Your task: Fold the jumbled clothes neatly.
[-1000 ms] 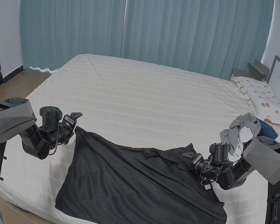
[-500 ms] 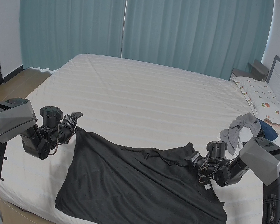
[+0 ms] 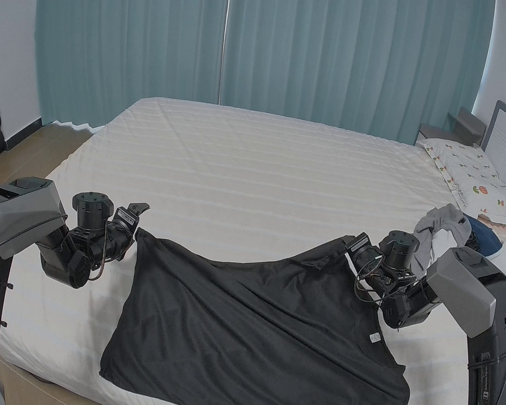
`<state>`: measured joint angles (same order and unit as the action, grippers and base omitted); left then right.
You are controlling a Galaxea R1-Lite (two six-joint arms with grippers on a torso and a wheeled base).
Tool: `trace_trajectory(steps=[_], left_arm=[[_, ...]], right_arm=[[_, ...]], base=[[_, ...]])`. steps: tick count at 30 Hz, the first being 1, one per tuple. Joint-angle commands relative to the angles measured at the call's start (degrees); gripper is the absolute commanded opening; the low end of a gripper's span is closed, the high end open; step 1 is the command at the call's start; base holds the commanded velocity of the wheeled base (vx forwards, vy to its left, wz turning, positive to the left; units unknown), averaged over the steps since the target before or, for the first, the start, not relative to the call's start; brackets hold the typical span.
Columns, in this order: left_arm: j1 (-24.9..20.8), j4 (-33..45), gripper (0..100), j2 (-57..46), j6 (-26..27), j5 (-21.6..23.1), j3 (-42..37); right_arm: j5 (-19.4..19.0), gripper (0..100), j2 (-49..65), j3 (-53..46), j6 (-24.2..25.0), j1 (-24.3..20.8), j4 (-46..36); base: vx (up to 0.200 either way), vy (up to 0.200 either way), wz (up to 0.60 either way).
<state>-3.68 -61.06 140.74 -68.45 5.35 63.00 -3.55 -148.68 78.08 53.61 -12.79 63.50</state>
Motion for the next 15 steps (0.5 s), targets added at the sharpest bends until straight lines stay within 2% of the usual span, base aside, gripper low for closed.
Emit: trace_trajectory(steps=[1,8,9,15], left_arm=[[0.0,0.0,100,0.1,0.0,-0.1,0.0],[0.0,0.0,100,0.1,0.0,-0.1,-0.1],[0.0,0.0,100,0.1,0.0,-0.1,-0.1],[0.0,0.1,100,0.1,0.1,-0.1,-0.1]], right_arm=[[1.1,0,-4.0,4.0,-0.5,0.1,0.2],[3.3,0,-5.7,8.1,-3.8,1.3,-3.3],[3.4,100,-5.7,8.2,-3.8,1.4,-3.1],[2.1,100,-2.5,4.4,-4.1,2.2,0.2]], base=[[0.000,0.000,0.00],[0.000,0.000,0.00],[0.000,0.000,0.00],[0.000,0.000,0.00]])
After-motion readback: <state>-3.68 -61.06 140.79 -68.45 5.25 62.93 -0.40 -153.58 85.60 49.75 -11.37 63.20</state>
